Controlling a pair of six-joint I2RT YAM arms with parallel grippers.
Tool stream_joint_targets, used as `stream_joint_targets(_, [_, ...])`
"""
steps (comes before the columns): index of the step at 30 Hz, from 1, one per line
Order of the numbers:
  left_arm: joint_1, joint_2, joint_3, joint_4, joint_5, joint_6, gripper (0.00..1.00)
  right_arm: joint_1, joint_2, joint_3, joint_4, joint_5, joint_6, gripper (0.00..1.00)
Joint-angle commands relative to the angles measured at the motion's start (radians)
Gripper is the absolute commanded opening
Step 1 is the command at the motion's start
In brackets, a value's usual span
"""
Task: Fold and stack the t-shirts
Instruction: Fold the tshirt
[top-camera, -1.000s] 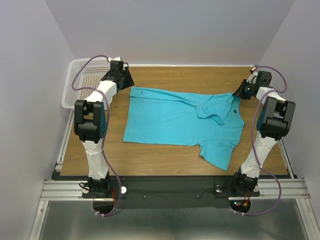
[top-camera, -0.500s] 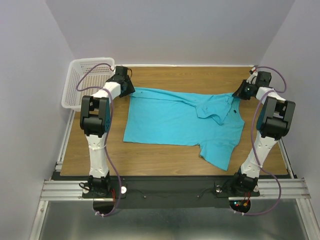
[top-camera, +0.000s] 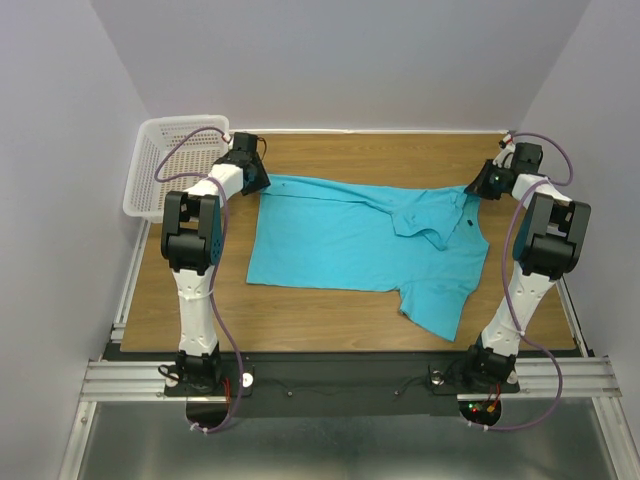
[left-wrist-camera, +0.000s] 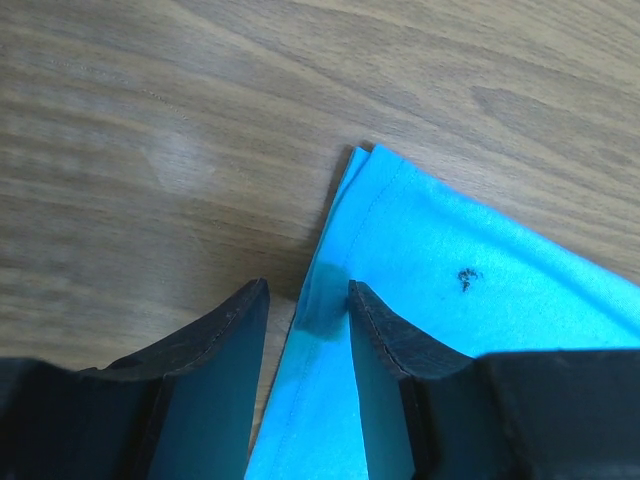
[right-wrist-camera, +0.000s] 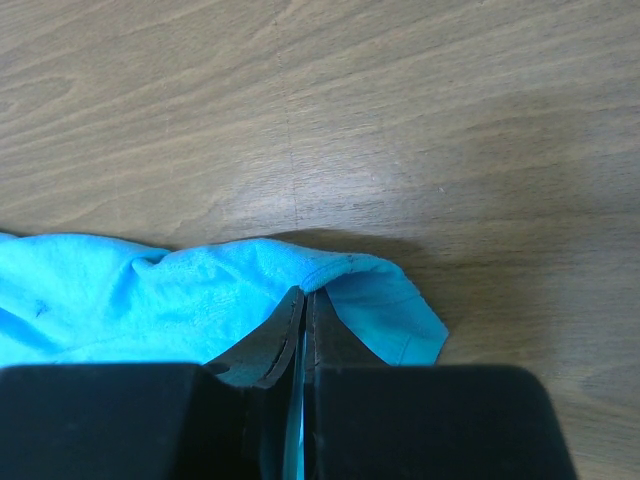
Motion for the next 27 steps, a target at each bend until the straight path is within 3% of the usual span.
stream_joint_targets(1, [-0.006, -0.049, 0.007, -0.001, -0.022, -0.003, 0.47, -0.007, 0.01, 0.031, 0.04, -0.005, -0.01, 0.04])
stream_joint_targets(7, [-0.008, -0.046, 0.006, 0.0, -0.014, 0.0, 0.4, -0.007, 0.011, 0.031, 0.04, -0.002, -0.01, 0.04])
stream_joint_targets(10, [-0.006, -0.043, 0.009, 0.0, -0.006, 0.0, 0.32, -0.007, 0.011, 0.029, 0.04, -0.002, -0.01, 0.04])
stream_joint_targets(16, [-0.006, -0.049, 0.006, 0.0, -0.002, 0.008, 0.31, -0.007, 0.011, 0.029, 0.041, -0.002, -0.008, 0.04])
stream_joint_targets(25, [-0.006, -0.066, -0.002, 0.0, 0.015, 0.012, 0.11, -0.009, 0.013, 0.032, 0.04, -0.001, -0.006, 0.04])
stream_joint_targets(27, [-0.006, -0.073, -0.005, -0.001, 0.017, 0.017, 0.01, -0.009, 0.01, 0.032, 0.04, -0.001, -0.008, 0.04])
